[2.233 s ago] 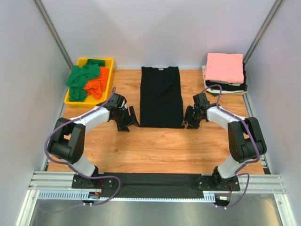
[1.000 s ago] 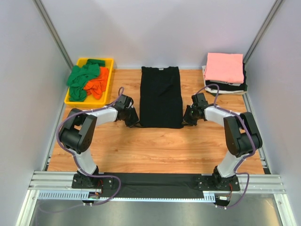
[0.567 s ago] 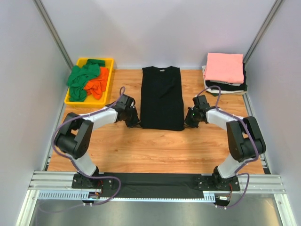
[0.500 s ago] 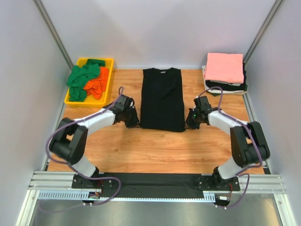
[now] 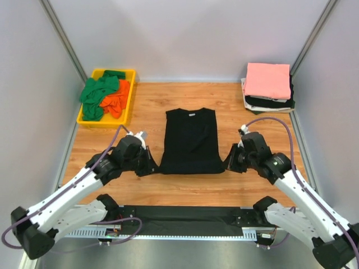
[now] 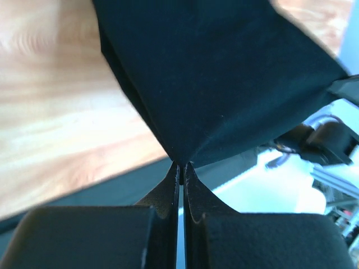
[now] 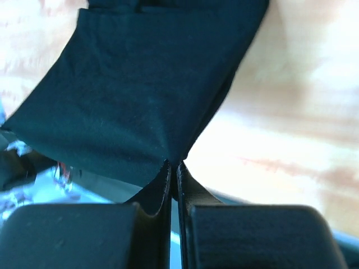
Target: Fold and stack the t-shirts
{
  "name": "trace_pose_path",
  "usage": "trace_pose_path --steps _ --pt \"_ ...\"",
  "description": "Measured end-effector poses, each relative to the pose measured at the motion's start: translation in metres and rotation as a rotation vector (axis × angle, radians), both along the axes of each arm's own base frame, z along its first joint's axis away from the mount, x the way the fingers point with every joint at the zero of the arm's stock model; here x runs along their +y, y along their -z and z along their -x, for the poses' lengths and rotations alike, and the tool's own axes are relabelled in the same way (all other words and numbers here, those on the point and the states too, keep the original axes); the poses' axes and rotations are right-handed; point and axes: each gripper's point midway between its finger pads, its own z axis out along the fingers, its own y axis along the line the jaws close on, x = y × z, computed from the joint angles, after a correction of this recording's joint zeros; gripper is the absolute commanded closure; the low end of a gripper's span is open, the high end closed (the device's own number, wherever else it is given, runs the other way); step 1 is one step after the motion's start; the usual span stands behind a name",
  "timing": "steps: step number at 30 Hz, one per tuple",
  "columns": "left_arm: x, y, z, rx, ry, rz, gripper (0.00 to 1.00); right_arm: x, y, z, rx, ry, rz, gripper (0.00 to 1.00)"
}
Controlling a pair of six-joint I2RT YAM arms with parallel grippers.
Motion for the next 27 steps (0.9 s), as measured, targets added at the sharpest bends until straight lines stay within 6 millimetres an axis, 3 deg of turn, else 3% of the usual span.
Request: trace_pose_path --steps 4,8,18,22,27 --pt "0.012 -0.016 0.023 0.001 -0.007 0.031 1.00 0.002 -0.006 0.030 0.028 -0.018 -0.015 1.00" --pt "0.014 -0.029 0.018 0.004 -0.017 -0.012 1.00 -0.004 -0.014 0.027 0.041 0.025 0.026 1.00" --pt "0.007 -0.070 -0.058 -0.055 -0.076 -0.113 1.00 -0.009 -0.041 -0.048 0.023 0.119 0.156 1.00" --pt "0.008 -0.069 -0.091 -0.029 -0.087 -0.123 1.00 -0.010 -0.044 -0.080 0.024 0.130 0.168 1.00" --pt "0.004 -0.058 -0.129 0.015 -0.076 -0.129 1.00 -0.015 -0.033 -0.116 0.057 0.133 0.203 1.00"
